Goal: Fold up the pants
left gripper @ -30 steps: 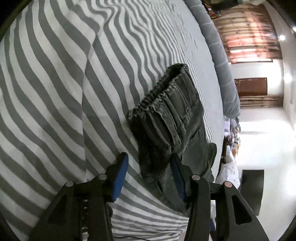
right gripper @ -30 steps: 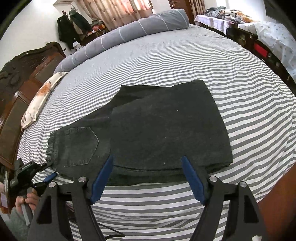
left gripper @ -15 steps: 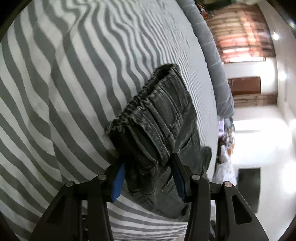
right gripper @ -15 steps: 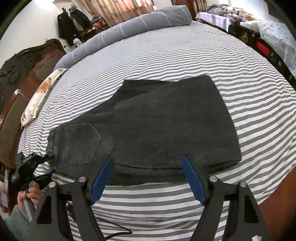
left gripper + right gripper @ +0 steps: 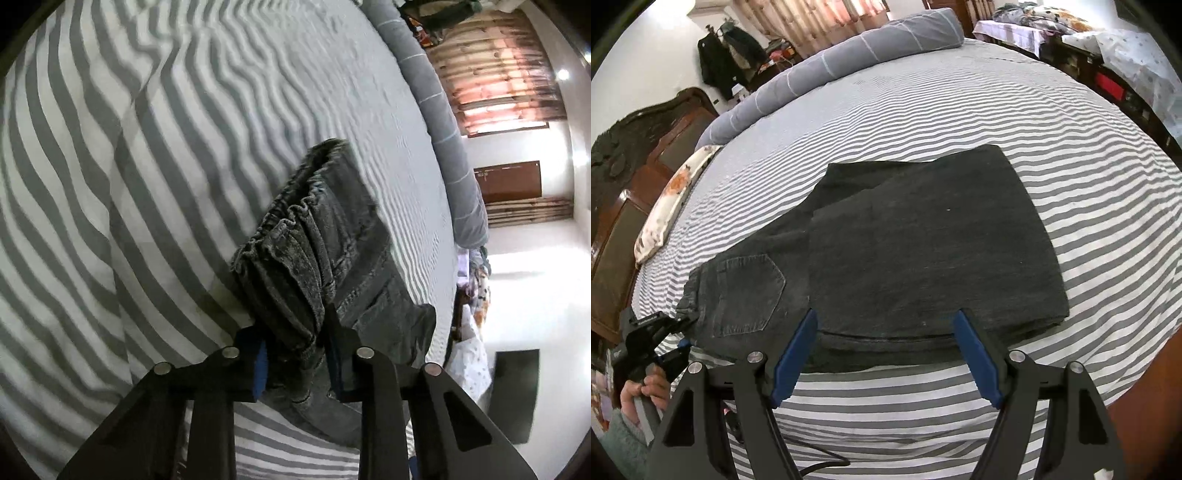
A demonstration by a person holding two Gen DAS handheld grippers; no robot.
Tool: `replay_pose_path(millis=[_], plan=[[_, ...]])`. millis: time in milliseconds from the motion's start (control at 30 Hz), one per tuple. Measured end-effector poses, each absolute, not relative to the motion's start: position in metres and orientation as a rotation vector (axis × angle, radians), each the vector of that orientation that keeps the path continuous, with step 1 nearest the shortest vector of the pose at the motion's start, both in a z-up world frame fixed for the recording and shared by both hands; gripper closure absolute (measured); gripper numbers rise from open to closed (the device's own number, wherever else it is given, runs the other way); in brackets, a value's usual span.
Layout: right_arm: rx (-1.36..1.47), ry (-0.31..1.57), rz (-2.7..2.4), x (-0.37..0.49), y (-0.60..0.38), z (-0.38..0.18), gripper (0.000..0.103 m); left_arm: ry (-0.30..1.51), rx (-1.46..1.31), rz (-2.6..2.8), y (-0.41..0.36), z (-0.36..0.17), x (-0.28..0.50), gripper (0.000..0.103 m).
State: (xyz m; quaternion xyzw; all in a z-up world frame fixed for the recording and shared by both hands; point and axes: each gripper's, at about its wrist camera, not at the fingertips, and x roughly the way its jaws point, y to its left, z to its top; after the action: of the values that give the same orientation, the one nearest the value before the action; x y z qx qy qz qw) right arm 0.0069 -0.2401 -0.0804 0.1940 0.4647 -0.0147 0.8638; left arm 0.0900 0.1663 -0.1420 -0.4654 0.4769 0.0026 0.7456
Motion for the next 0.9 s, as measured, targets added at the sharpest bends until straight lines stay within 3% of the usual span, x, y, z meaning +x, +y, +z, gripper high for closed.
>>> replay_pose_path(millis=[267, 500, 900], plan=[[0.492, 0.923, -0.037, -0.005, -0.274, -0.076, 0.029, 0.955, -0.763, -0.053, 0.108, -0.058, 0.093, 0.08], [0.562, 0.869, -0.043, -0.017, -0.311, -0.07, 0.029, 0.873, -0.49, -0.288, 0.004, 0.013, 0.102, 0.082], [0.672, 0.827, -0.143, -0.05, -0.4, -0.084, 0.029, 0.985, -0.31, -0.532, -0.181, -0.002, 0.126, 0.082]])
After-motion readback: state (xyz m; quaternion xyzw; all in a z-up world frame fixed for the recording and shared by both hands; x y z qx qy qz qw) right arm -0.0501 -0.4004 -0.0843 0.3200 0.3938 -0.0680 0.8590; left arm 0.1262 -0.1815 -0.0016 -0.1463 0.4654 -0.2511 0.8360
